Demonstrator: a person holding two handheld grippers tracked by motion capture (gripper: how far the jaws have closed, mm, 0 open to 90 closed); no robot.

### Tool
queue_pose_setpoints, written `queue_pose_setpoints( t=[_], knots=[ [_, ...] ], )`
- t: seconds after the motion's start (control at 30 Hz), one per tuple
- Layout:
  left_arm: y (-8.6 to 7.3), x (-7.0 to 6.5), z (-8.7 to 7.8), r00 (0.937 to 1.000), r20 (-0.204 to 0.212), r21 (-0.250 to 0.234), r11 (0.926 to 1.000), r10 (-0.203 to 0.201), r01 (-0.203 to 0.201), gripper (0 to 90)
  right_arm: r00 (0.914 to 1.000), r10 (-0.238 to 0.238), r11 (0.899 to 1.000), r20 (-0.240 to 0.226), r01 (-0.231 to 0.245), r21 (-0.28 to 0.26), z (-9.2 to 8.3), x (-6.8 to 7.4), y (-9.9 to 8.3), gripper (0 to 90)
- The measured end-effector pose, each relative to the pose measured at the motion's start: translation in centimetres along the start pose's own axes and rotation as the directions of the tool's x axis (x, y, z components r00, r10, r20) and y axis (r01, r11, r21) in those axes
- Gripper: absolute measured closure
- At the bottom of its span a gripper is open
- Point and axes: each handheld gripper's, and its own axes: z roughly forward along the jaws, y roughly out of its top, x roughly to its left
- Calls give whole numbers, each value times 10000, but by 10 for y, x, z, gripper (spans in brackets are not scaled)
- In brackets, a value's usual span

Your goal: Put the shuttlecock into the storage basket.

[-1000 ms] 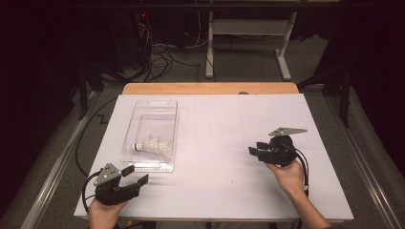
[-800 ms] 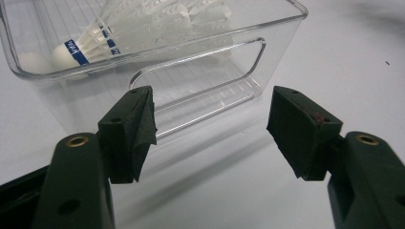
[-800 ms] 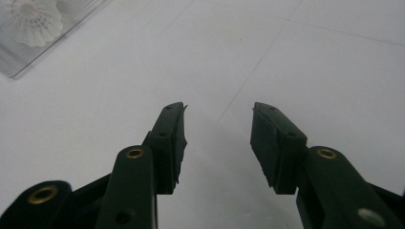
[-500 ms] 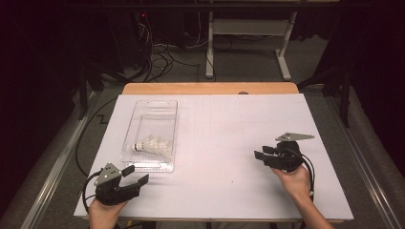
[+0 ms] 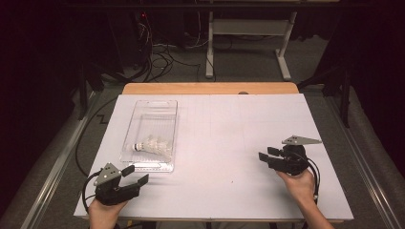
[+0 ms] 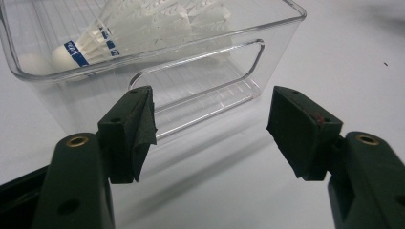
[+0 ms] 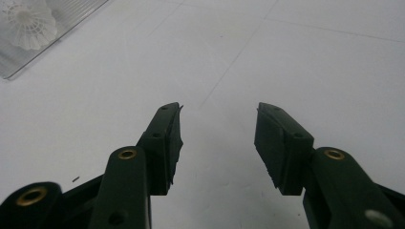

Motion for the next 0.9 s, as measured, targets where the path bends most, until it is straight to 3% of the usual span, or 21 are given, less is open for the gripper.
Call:
queue_pose_setpoints(
  t=[0.9],
  knots=[
    [0, 0, 0, 10000, 10, -3, 10000, -13, 13, 339, 9994, 144, 9980, 313, -125, -618, -20, -10, -22, 492]
  ],
)
